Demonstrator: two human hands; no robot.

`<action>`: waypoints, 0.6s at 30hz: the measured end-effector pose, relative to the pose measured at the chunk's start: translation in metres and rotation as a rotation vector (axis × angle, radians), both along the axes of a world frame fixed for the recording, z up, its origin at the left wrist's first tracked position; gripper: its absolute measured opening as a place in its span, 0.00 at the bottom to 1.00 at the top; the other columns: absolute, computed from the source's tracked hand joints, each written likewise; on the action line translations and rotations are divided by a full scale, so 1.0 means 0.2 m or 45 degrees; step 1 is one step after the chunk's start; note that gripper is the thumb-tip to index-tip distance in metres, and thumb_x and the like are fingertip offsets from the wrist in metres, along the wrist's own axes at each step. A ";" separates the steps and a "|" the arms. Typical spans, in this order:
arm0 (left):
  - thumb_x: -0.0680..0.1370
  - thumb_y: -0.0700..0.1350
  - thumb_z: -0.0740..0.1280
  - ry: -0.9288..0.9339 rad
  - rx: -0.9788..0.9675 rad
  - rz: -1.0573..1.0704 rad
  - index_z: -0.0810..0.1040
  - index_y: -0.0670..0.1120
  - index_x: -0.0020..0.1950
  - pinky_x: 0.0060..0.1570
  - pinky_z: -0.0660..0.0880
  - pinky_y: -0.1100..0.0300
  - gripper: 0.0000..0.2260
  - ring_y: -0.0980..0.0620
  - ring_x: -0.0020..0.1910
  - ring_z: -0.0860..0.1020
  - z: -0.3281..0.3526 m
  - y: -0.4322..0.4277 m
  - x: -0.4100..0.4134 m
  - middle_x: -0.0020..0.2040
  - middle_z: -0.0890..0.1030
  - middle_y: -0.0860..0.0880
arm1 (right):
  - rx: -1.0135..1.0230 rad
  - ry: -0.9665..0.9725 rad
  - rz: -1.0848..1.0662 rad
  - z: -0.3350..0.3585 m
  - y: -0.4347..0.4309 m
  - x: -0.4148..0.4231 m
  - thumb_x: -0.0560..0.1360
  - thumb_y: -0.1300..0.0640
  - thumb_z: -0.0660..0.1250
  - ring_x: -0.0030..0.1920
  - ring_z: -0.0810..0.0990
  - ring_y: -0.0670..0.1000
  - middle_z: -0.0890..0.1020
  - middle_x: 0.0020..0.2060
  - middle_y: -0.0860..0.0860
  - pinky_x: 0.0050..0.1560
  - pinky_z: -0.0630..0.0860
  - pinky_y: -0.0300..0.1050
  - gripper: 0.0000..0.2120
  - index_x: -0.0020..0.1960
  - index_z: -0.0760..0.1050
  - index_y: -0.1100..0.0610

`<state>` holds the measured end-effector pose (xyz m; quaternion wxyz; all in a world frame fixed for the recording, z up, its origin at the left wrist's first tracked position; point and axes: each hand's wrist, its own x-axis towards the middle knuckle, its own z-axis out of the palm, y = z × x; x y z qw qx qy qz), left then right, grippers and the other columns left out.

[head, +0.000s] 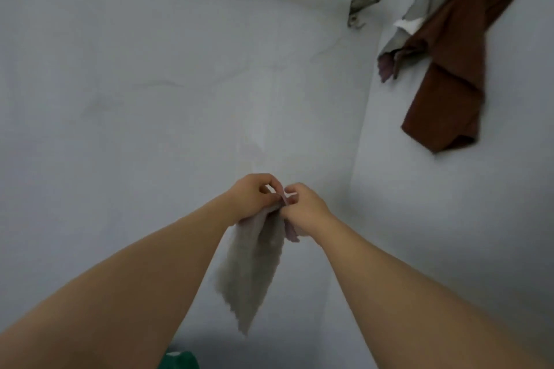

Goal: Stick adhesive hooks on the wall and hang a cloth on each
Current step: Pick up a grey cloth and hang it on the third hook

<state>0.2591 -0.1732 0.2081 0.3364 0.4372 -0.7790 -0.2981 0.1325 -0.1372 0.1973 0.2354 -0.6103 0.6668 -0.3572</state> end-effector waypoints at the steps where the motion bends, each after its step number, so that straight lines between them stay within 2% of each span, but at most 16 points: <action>1: 0.74 0.44 0.70 0.001 -0.009 -0.062 0.79 0.48 0.43 0.47 0.75 0.60 0.01 0.51 0.42 0.77 0.04 0.03 -0.07 0.42 0.80 0.47 | -0.024 -0.013 0.011 0.05 0.04 -0.06 0.71 0.64 0.60 0.39 0.79 0.57 0.78 0.42 0.53 0.42 0.76 0.45 0.14 0.54 0.71 0.52; 4: 0.71 0.44 0.74 0.059 0.020 -0.237 0.79 0.47 0.43 0.50 0.77 0.56 0.05 0.50 0.42 0.78 0.18 0.10 -0.23 0.41 0.81 0.47 | -0.115 0.058 -0.076 0.21 0.17 -0.23 0.73 0.64 0.63 0.45 0.77 0.53 0.78 0.39 0.52 0.46 0.73 0.44 0.07 0.42 0.76 0.53; 7: 0.70 0.42 0.74 -0.026 0.148 -0.409 0.78 0.46 0.46 0.46 0.78 0.58 0.08 0.51 0.41 0.78 0.38 0.14 -0.32 0.42 0.80 0.47 | -0.154 -0.015 -0.147 0.42 0.31 -0.40 0.73 0.67 0.63 0.44 0.78 0.56 0.80 0.41 0.57 0.48 0.75 0.48 0.10 0.39 0.78 0.55; 9: 0.71 0.40 0.73 -0.094 0.208 -0.487 0.79 0.45 0.46 0.46 0.78 0.58 0.06 0.50 0.42 0.79 0.51 0.16 -0.35 0.43 0.81 0.46 | -0.212 -0.080 -0.133 0.55 0.41 -0.48 0.71 0.72 0.60 0.42 0.79 0.57 0.80 0.39 0.59 0.44 0.77 0.46 0.15 0.37 0.78 0.56; 11: 0.74 0.40 0.70 -0.068 0.178 -0.549 0.79 0.46 0.44 0.47 0.77 0.58 0.02 0.50 0.43 0.79 0.65 0.19 -0.42 0.43 0.81 0.47 | -0.279 -0.028 -0.152 0.72 0.52 -0.57 0.72 0.73 0.58 0.36 0.79 0.53 0.78 0.35 0.58 0.35 0.76 0.39 0.14 0.38 0.78 0.59; 12: 0.75 0.40 0.68 -0.036 0.151 -0.566 0.78 0.46 0.44 0.46 0.76 0.58 0.01 0.50 0.44 0.79 0.72 0.21 -0.45 0.43 0.80 0.48 | -0.288 -0.011 -0.183 0.80 0.57 -0.60 0.72 0.72 0.59 0.34 0.78 0.53 0.78 0.35 0.59 0.34 0.75 0.40 0.13 0.39 0.78 0.59; 14: 0.77 0.39 0.65 0.045 0.083 -0.597 0.77 0.48 0.44 0.43 0.75 0.60 0.04 0.52 0.42 0.78 0.86 0.25 -0.51 0.42 0.79 0.49 | -0.310 0.062 -0.306 0.96 0.66 -0.66 0.71 0.68 0.61 0.36 0.75 0.56 0.76 0.38 0.62 0.37 0.71 0.45 0.10 0.38 0.77 0.59; 15: 0.77 0.39 0.65 0.096 0.046 -0.602 0.76 0.49 0.43 0.41 0.74 0.61 0.06 0.52 0.41 0.77 0.92 0.27 -0.54 0.42 0.78 0.49 | -0.333 0.116 -0.380 1.03 0.71 -0.67 0.71 0.68 0.60 0.34 0.73 0.56 0.74 0.39 0.62 0.35 0.69 0.45 0.09 0.38 0.77 0.59; 18: 0.76 0.37 0.66 0.209 -0.149 -0.587 0.72 0.50 0.39 0.40 0.71 0.63 0.10 0.51 0.42 0.74 1.09 0.30 -0.63 0.41 0.75 0.49 | -0.525 0.232 -0.546 1.23 0.81 -0.70 0.73 0.70 0.55 0.23 0.67 0.51 0.72 0.35 0.59 0.23 0.61 0.34 0.10 0.40 0.73 0.60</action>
